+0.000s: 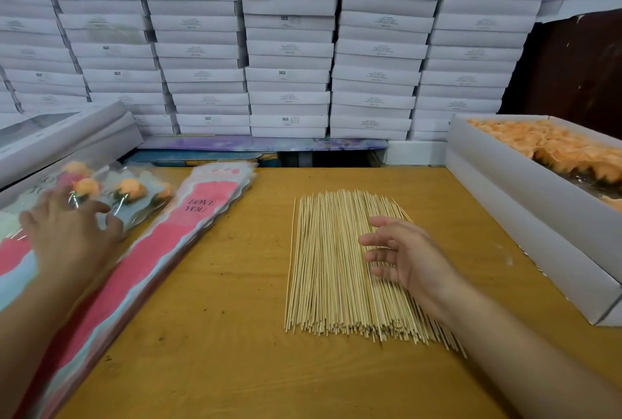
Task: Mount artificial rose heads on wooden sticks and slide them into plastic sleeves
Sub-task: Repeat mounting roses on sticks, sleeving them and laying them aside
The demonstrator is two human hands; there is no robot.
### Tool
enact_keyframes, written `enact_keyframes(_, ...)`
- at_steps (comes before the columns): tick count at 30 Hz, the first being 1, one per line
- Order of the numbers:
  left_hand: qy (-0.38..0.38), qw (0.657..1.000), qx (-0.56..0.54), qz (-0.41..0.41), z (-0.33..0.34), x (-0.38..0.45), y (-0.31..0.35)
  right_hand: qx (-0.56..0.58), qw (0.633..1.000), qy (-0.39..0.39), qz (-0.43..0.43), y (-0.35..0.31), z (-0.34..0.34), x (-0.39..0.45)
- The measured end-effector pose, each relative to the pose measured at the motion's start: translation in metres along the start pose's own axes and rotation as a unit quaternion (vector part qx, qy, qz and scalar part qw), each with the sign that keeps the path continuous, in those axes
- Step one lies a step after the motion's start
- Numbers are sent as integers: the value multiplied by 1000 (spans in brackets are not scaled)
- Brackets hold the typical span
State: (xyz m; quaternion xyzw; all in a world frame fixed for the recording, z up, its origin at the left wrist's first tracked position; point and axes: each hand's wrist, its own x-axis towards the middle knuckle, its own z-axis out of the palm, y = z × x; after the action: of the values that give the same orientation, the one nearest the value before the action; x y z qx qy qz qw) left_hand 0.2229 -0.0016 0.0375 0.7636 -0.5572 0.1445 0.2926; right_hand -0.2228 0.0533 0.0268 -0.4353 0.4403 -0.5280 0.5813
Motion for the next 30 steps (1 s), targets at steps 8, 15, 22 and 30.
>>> enact_keyframes(8,-11,996,-21,90,13,-3,62,0,1000,0,3,0,-1,-1)
enact_keyframes(15,-170,964,-158,127,15,-54,132,-29,1000,12,5,-2,2,-4)
enact_keyframes(22,-261,912,-219,228,30,-111,167,-116,992,38,-12,-4,6,-6)
enact_keyframes(30,-255,906,-195,274,36,-120,168,-382,914,94,-99,-25,-4,1)
